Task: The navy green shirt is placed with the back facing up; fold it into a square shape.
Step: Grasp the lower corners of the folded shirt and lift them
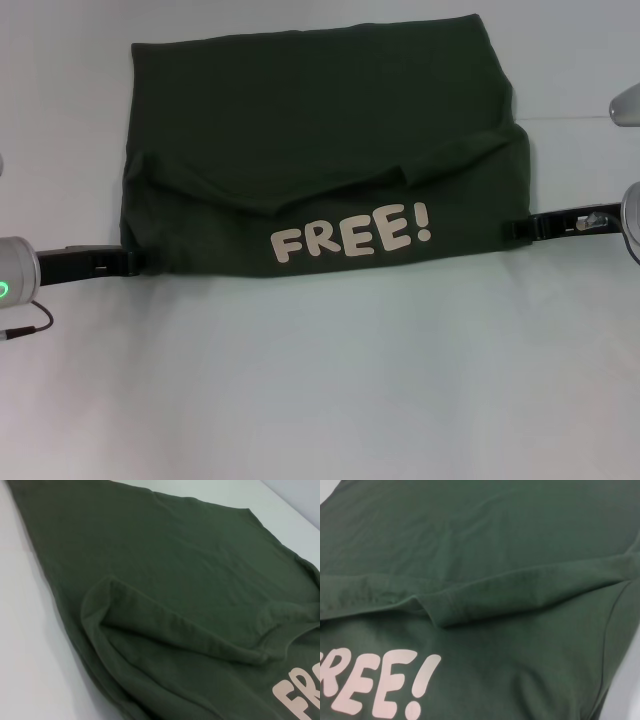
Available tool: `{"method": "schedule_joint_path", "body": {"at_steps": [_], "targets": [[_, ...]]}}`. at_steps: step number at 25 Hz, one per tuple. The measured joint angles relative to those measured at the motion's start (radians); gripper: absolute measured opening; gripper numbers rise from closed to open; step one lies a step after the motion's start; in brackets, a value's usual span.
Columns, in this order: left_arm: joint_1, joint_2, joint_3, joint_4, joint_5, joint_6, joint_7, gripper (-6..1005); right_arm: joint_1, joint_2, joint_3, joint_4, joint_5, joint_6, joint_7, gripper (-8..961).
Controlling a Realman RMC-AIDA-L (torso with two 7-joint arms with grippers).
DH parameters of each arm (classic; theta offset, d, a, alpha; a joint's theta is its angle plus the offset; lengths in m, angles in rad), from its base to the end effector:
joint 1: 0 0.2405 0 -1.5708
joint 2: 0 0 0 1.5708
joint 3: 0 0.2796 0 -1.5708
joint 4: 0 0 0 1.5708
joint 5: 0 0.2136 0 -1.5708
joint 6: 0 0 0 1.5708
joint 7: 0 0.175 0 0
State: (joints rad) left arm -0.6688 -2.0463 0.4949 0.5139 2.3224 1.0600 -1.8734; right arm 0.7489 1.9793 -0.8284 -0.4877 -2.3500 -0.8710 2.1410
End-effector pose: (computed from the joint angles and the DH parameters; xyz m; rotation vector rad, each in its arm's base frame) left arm -0.3338 0.4230 -0.0333 -2.2066 -1.3117 -0.3697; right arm 0.3258 0.4610 -0.0237 -2.1616 1.2627 0.0999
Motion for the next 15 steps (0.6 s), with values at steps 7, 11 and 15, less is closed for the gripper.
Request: {"method": "schedule_joint_path", "body": {"at_steps": [7,11,15], "targets": [[0.0,0.0,-0.001,0.0,0.0,0.0,0.0,32,-0.001,0.004,0.009,0.009,0.007,0.01,-0.026,342],[0.0,0.0,-0.002,0.0,0.0,0.0,0.0,31,-0.002,0.004,0.009,0.01,0.007,0.01,-0.027,272],[0.0,0.0,0.0,0.004,0.0,0.0,-0.002,32,-0.003,0.003,0.009,0.01,0.008,0.01,-0.027,133]]}}
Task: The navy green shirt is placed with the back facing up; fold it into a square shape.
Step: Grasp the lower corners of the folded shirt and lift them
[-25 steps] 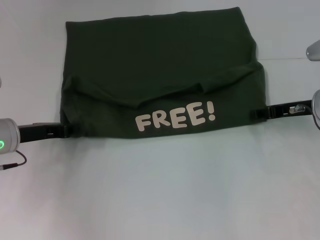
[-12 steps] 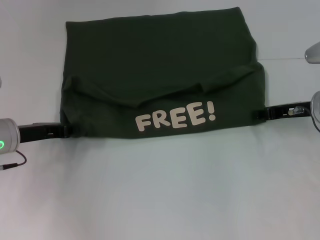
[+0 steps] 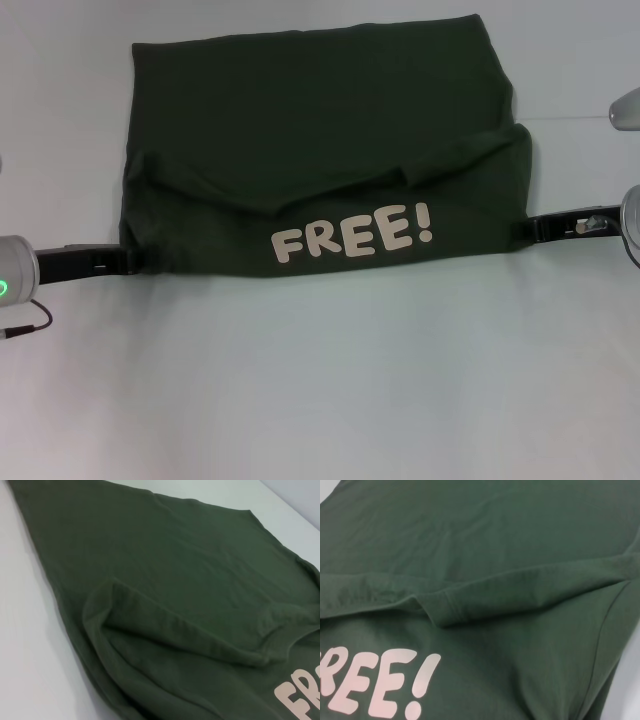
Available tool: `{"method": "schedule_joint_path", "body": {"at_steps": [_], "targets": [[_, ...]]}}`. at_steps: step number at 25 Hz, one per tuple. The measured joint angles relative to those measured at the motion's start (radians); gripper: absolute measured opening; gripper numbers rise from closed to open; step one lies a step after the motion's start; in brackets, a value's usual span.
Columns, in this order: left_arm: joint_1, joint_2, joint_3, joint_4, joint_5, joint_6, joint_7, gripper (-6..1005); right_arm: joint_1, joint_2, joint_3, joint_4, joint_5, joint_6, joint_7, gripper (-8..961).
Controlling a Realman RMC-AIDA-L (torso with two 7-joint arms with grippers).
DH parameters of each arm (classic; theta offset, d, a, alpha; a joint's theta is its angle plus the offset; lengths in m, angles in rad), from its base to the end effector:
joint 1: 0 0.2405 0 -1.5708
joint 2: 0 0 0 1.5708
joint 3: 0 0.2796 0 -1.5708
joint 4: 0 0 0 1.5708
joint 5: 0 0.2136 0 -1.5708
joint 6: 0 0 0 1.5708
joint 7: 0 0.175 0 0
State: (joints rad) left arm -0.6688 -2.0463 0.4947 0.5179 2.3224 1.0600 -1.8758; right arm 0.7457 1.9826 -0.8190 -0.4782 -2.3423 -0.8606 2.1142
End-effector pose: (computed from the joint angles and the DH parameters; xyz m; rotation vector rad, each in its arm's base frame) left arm -0.3337 0.4236 -0.0322 -2.2037 -1.3103 -0.3705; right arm 0.3280 0.4596 -0.0256 -2.1624 1.2531 0.1036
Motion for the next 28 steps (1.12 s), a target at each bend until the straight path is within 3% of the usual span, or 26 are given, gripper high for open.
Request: {"method": "schedule_joint_path", "body": {"at_steps": [2,10,23,28], "targets": [[0.0,0.0,0.0,0.0,0.0,0.001,-0.002,32,-0.001,0.0,0.0,0.0,0.0,0.0,0.0,66],[0.0,0.007,-0.005,0.005,0.0,0.046,-0.004,30,-0.011,-0.009,0.017,-0.011,0.002,-0.039,-0.023,65],[0.031,0.024,-0.008,0.093,0.006,0.257,-0.059,31,-0.102,-0.023,0.103,-0.163,0.004,-0.273,-0.087,65],[0.041,0.038,-0.016,0.126,0.02,0.368,-0.083,31,-0.122,-0.042,0.167,-0.166,0.005,-0.386,-0.141,65]]}}
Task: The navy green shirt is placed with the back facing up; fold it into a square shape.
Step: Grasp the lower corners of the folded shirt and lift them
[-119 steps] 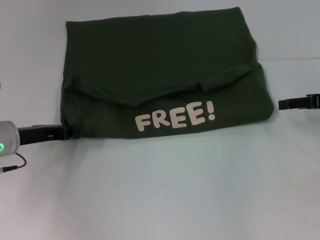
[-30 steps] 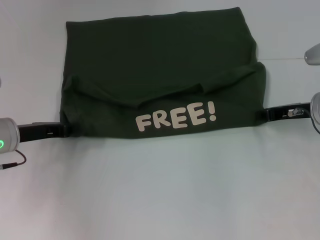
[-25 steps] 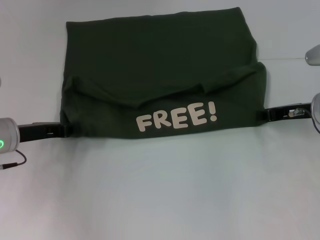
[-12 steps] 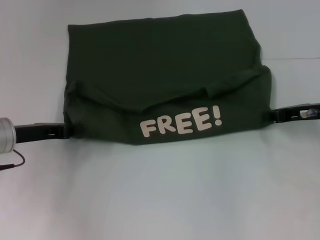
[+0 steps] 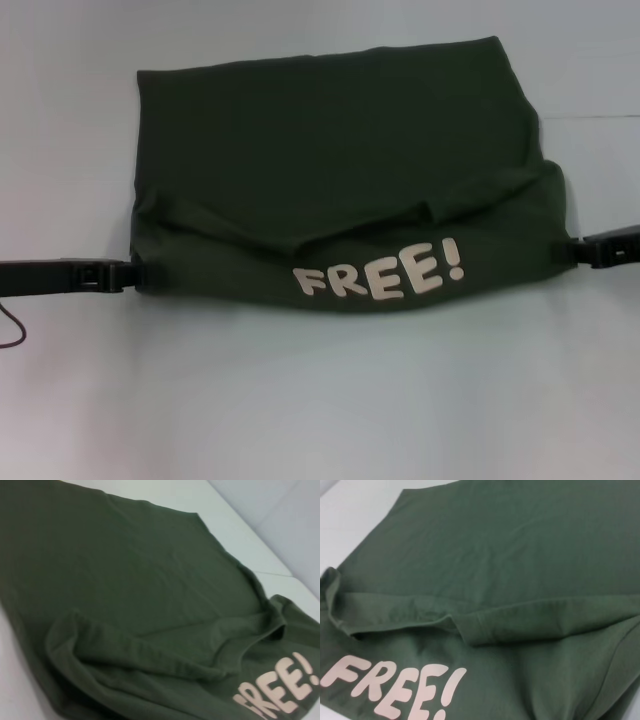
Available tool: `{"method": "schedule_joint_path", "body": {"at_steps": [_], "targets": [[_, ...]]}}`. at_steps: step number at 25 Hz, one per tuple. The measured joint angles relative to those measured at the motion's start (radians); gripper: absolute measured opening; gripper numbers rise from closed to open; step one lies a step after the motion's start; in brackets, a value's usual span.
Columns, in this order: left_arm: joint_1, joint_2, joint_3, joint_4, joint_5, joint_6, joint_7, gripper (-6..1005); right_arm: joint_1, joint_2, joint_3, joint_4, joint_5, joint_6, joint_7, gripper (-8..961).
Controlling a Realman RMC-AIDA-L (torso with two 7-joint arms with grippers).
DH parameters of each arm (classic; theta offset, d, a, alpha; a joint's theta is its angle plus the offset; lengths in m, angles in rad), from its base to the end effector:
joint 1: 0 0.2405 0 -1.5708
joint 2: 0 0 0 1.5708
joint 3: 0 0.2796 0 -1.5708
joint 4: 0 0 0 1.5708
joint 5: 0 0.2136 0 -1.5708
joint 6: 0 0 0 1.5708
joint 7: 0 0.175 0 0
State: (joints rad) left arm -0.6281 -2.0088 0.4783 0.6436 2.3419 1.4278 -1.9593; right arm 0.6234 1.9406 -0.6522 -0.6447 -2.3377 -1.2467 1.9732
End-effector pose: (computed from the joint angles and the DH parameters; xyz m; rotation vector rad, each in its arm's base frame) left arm -0.3150 0.3915 -0.0041 -2.4025 -1.3888 -0.4585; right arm 0.3418 0.4149 0.0208 -2.3239 1.2519 0.2084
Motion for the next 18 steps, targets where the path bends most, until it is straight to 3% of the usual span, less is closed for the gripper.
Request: {"method": "schedule_joint_path", "body": {"at_steps": [9,18], "targets": [[-0.001,0.025,-0.063,0.046,0.083,0.162,-0.031,32,-0.056,-0.016,0.047,-0.001,0.002,-0.118,-0.047,66],[-0.01,0.042,-0.093,0.077,0.147,0.23,-0.056,32,-0.115,-0.02,0.14,-0.001,0.007,-0.228,-0.079,66]]}}
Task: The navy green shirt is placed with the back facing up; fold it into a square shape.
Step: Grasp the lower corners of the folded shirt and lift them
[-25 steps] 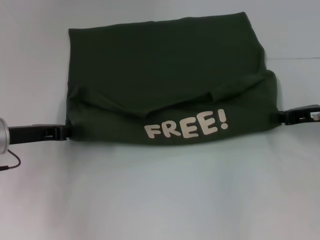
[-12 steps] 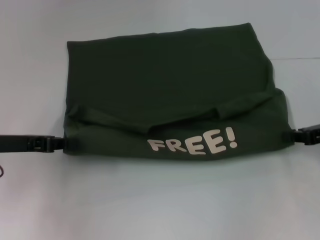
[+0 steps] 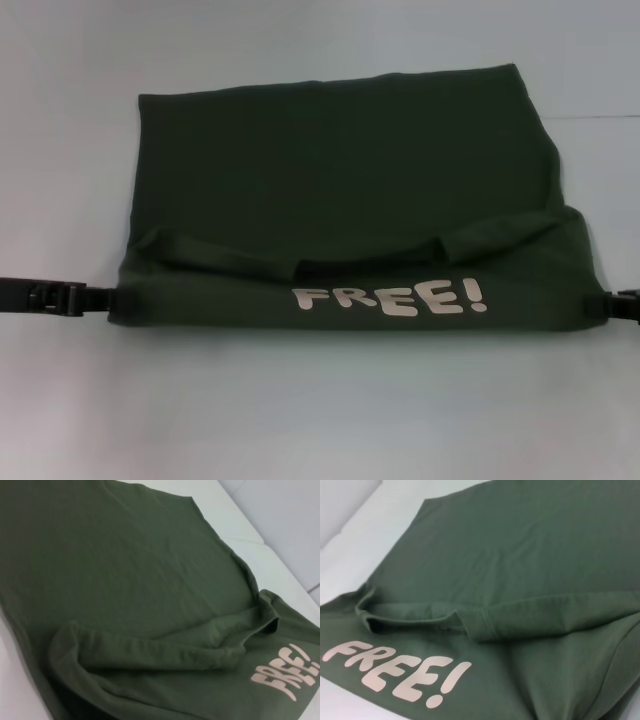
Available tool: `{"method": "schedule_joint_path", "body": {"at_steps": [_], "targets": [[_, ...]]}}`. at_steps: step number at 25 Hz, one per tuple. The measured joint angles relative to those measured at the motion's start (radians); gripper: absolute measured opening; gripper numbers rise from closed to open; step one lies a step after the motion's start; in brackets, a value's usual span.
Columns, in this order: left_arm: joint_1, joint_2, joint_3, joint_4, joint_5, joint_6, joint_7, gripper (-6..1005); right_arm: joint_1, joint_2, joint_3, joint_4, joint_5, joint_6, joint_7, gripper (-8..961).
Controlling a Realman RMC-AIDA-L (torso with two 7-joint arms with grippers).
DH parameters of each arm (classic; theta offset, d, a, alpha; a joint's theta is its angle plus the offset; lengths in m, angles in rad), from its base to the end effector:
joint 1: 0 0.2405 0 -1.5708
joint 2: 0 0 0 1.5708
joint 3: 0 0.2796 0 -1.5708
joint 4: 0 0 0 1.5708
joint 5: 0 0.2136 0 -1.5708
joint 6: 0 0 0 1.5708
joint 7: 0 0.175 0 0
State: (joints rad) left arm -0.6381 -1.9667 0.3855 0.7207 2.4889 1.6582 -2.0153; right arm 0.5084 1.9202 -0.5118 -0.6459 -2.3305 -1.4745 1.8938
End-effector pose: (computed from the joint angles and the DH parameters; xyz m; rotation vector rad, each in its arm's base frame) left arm -0.3163 0.3693 0.0262 -2.4977 -1.4704 -0.3745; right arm 0.3686 0.3555 0.0341 -2.3695 1.3852 0.3428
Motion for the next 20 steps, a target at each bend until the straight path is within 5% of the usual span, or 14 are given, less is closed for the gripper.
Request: {"method": "schedule_joint_path", "body": {"at_steps": [20], "targets": [[-0.002,0.027,-0.017,0.052,0.069,0.17,-0.004,31,-0.114,0.009,0.072,0.007,0.0,-0.13,-0.07,67]]}}
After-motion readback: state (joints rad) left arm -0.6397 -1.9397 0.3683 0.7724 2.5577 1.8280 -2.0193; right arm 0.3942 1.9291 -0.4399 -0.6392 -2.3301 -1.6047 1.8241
